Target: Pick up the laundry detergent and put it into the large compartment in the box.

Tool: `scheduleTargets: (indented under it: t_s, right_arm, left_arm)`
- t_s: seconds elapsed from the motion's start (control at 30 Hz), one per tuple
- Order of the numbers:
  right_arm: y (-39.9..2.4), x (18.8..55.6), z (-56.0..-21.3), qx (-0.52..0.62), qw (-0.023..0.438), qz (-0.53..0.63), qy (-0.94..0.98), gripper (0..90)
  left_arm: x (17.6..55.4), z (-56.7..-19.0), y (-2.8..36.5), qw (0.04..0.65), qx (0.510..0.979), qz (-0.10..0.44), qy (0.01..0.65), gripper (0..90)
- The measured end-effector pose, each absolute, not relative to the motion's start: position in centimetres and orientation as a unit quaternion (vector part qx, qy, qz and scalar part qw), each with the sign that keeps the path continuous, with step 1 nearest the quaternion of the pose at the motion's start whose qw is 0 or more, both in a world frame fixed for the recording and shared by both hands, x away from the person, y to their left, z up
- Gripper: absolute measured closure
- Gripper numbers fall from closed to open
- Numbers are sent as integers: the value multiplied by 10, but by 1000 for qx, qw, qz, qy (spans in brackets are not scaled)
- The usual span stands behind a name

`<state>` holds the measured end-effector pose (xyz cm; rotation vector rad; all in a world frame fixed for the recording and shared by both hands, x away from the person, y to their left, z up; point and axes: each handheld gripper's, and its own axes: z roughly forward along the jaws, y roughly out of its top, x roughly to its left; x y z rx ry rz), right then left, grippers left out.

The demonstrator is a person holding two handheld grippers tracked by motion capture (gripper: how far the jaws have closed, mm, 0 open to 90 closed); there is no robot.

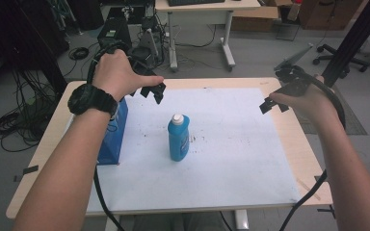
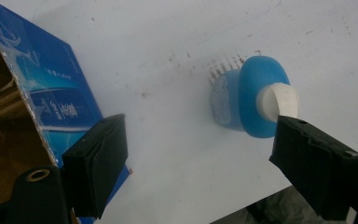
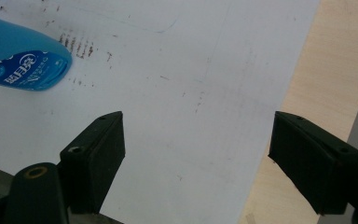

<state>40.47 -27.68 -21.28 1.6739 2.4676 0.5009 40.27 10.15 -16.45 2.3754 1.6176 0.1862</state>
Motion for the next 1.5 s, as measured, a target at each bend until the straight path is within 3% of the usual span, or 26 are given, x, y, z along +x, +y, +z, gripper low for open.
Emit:
scheduleTargets:
  t_s: [0.63, 1.5]
  right_arm:
    - [-283, 402, -215, 553, 57, 171, 814, 191]
    - [-284, 403, -218, 551, 56, 168, 816, 206]
  left_arm:
    - [404, -166, 85, 129, 823, 55, 550, 138]
    - [405, -188, 44, 95, 835, 39, 540, 148]
